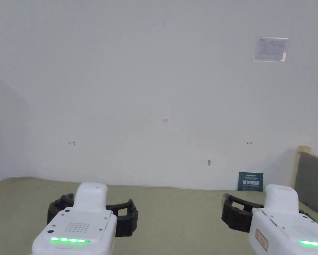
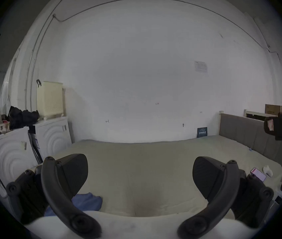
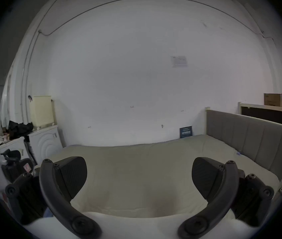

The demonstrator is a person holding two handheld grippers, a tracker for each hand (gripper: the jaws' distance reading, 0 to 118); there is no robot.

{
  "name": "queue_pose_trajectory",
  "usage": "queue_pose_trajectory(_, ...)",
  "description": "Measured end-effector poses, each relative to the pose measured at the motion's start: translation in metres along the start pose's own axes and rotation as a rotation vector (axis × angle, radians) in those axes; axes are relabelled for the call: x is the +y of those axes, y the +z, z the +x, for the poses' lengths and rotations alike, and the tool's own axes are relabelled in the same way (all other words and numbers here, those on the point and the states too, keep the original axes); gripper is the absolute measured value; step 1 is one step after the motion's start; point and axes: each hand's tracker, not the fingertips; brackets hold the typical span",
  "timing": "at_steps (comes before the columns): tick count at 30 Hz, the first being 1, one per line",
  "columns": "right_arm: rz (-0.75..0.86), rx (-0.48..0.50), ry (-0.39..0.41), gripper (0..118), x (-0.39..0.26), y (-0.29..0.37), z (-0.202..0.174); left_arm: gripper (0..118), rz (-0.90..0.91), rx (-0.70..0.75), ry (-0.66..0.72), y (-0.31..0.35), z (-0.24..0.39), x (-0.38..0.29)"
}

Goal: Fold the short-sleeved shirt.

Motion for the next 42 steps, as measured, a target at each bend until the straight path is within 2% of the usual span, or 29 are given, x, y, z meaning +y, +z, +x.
queue_pose_trajectory(5, -0.017, -0.002, 0.052, 118, -0.003, 0.001, -0.004, 118, -0.022, 0.015, 0.031, -0.006, -0.007, 0.003)
queue_pose_trajectory(14, -0.047, 0.01, -0.003, 118, -0.008, -0.003, -0.004, 118, -0.044, -0.009, 0.005, -0.003, -0.005, 0.003)
queue_pose_trajectory(28, -0.068, 0.009, 0.056, 118, -0.016, -0.003, -0.01, 118, -0.049, -0.02, 0.013, 0.0, -0.005, 0.007)
queue_pose_trajectory(34, -0.06, -0.005, 0.11, 118, -0.018, -0.003, -0.015, 118, -0.039, -0.016, 0.006, 0.001, -0.005, 0.006)
queue_pose_trajectory(42, -0.076, 0.004, 0.114, 118, -0.02, -0.004, -0.017, 118, -0.063, -0.036, 0.005, -0.001, -0.004, 0.006)
